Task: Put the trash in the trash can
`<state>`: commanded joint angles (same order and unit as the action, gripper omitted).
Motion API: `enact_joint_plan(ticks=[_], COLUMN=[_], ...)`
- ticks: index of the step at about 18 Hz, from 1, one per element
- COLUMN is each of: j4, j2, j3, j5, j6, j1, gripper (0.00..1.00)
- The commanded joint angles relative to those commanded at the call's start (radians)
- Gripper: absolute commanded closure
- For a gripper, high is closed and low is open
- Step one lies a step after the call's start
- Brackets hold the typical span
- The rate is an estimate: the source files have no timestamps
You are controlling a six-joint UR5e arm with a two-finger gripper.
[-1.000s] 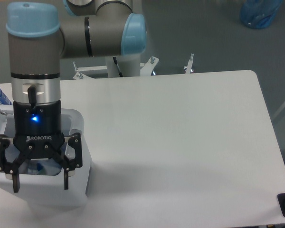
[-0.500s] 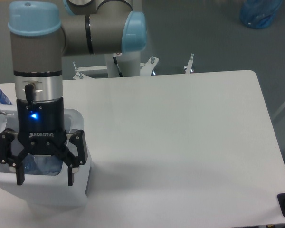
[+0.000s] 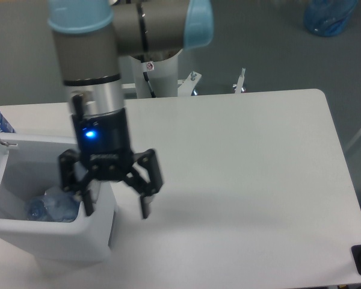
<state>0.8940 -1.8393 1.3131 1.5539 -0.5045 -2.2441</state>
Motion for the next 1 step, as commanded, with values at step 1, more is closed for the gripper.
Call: enact_joint_plan(ticks=[1], j4=[0.025], j2=[0.008], j3=[0.000], j5=[-0.002], j6=[-0.018], j1=[-0.011], gripper=[0.00])
